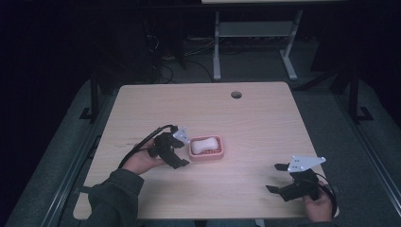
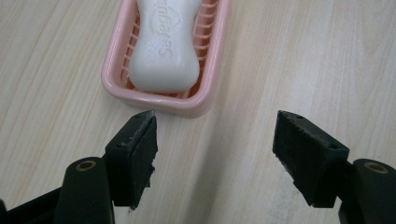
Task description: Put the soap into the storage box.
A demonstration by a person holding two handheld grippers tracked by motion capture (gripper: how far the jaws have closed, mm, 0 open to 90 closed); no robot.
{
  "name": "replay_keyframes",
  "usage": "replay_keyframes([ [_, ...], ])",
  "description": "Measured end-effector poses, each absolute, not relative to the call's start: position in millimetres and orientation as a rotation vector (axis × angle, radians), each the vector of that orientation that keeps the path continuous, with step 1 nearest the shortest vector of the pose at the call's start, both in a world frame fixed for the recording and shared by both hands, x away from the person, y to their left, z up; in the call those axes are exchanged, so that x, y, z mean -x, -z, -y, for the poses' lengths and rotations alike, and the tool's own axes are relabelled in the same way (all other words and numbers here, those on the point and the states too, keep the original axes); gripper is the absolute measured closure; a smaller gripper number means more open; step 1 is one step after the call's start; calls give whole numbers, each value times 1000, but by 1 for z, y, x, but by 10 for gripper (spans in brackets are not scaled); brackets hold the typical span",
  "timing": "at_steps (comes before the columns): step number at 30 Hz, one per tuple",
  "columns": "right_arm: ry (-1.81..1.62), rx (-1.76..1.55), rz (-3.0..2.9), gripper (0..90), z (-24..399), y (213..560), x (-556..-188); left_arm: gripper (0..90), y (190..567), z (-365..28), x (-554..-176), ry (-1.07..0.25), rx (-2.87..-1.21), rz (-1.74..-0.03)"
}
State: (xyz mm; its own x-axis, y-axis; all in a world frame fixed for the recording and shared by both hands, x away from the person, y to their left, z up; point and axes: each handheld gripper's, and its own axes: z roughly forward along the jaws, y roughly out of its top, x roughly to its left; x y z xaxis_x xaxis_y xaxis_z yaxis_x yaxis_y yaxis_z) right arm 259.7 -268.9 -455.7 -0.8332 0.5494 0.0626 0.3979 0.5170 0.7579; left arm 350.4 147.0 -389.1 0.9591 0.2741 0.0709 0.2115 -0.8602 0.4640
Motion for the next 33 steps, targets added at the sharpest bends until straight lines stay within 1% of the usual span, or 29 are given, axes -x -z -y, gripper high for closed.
replay_keyframes([
  [2, -1211, -814, -2570, 141, 269, 456, -259, 300, 390, -149, -349, -168, -2647, -351],
  [33, -1202, -819, -2561, 141, 269, 455, -258, 283, 398, -175, -317, -204, -2632, -347],
])
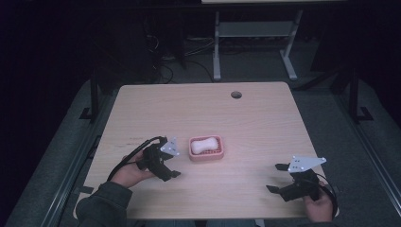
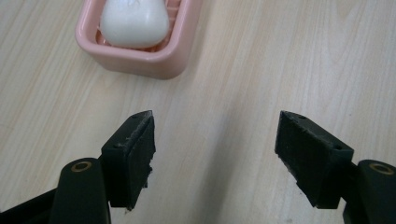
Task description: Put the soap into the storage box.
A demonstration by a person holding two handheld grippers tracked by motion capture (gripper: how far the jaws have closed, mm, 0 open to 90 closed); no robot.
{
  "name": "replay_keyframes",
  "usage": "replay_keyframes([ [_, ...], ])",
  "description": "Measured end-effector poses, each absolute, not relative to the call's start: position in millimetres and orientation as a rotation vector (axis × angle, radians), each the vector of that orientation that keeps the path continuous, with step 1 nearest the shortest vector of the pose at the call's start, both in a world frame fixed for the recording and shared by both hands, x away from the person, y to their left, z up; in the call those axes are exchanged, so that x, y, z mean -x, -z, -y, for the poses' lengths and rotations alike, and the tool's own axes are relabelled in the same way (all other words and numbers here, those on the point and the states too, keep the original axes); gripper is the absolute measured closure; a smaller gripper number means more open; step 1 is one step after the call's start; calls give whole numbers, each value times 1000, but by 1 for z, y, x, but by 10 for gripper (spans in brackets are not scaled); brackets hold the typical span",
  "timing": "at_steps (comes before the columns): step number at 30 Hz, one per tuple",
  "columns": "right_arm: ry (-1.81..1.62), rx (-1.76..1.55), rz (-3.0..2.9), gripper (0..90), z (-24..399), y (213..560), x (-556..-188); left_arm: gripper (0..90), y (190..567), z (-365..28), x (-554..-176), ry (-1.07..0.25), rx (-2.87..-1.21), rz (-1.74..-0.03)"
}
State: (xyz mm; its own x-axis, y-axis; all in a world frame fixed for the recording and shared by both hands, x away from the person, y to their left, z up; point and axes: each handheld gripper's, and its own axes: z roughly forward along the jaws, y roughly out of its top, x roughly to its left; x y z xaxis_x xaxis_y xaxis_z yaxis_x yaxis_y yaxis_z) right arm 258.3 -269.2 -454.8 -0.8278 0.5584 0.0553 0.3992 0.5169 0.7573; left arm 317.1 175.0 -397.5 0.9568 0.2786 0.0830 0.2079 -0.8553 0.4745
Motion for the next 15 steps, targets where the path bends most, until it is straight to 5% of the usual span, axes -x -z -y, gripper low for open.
replay_keyframes([
  [15, -1198, -822, -2561, 141, 269, 455, -258, 279, 406, -186, -304, -206, -2632, -358],
])
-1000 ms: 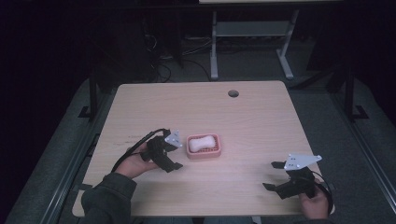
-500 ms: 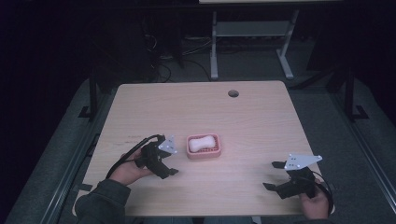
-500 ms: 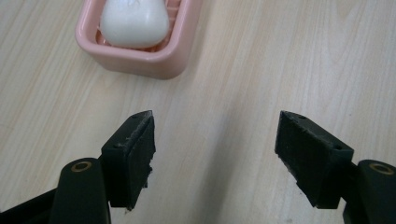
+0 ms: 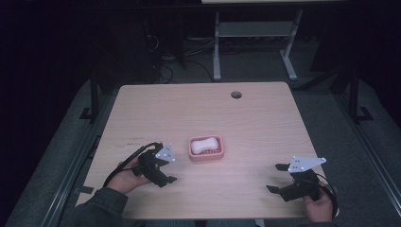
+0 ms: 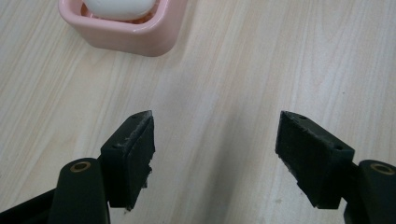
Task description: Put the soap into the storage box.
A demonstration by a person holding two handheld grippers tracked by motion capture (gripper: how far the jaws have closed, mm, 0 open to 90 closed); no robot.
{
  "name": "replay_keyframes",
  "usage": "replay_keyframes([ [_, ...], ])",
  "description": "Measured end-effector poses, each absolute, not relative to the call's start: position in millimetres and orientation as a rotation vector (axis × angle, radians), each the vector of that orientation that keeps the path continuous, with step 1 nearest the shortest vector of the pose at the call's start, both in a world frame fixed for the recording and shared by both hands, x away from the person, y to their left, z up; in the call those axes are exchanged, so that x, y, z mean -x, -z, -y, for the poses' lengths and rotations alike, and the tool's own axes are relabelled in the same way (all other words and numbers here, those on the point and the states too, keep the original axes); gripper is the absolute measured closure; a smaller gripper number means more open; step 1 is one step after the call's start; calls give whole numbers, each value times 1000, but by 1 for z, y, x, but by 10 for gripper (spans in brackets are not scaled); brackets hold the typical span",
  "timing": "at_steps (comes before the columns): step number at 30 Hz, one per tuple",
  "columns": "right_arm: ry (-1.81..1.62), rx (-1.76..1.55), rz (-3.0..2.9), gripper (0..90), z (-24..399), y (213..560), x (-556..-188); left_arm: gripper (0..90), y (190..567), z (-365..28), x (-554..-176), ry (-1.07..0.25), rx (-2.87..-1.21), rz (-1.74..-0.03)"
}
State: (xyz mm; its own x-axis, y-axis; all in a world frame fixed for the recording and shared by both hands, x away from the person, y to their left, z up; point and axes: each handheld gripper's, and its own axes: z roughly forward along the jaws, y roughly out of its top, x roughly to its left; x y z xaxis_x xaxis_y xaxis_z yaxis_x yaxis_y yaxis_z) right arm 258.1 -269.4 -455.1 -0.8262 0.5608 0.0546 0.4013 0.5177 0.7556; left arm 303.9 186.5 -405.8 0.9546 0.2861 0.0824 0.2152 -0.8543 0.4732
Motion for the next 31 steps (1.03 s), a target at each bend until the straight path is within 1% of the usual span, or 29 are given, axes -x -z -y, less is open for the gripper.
replay_keyframes([
  [18, -1196, -827, -2563, 141, 270, 456, -258, 278, 409, -200, -289, -220, -2627, -364],
  [25, -1200, -827, -2564, 141, 270, 456, -256, 274, 419, -212, -274, -205, -2591, -408],
  [31, -1208, -814, -2565, 141, 270, 454, -256, 274, 426, -218, -266, -205, -2594, -439],
])
